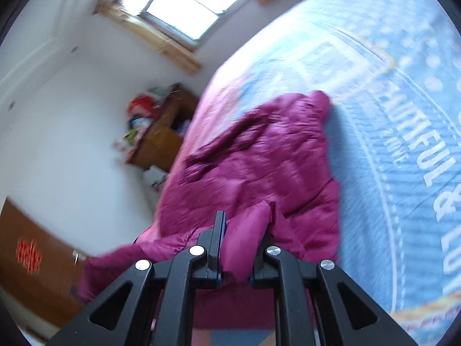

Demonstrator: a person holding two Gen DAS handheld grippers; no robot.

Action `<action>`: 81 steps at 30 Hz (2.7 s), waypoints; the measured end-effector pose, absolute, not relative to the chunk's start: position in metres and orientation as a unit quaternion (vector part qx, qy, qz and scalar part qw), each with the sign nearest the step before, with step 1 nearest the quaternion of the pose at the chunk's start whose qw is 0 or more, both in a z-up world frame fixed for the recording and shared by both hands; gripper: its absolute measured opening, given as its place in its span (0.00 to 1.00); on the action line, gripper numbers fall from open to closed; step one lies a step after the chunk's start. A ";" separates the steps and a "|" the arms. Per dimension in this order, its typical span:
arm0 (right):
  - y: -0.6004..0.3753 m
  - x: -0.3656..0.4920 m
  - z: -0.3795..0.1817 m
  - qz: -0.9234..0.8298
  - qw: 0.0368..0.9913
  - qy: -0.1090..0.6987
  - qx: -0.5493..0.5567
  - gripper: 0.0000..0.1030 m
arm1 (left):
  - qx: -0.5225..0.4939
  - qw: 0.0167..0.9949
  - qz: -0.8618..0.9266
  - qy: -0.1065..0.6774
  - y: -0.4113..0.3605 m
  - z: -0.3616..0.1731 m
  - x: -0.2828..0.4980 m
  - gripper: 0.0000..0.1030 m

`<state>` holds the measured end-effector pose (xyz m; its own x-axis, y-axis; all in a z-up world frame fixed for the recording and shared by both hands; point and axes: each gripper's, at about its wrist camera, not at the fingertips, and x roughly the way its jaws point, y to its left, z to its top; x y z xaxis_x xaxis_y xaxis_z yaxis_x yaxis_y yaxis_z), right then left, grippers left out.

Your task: Fold large clothes

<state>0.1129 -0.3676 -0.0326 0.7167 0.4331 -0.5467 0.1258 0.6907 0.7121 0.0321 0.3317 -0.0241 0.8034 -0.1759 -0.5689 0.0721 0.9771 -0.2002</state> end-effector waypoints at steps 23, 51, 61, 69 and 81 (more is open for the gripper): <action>-0.392 0.116 -0.026 0.093 0.871 0.299 0.379 0.76 | -0.108 0.883 -0.217 0.402 0.208 -0.052 0.168 1.00; -0.345 0.125 -0.041 0.003 0.931 0.337 0.143 0.15 | -0.029 0.907 -0.212 0.362 0.179 -0.044 0.142 0.16; -0.305 0.074 0.010 -0.024 0.963 0.258 0.067 0.14 | -0.044 0.930 -0.198 0.305 0.187 -0.020 0.105 0.12; -0.304 0.103 0.072 -0.036 0.978 0.206 0.028 0.13 | -0.079 0.940 -0.186 0.276 0.180 0.033 0.155 0.10; -0.335 0.286 0.054 -0.119 0.959 0.257 0.014 0.13 | -0.061 0.940 -0.086 0.324 0.118 -0.009 0.306 0.10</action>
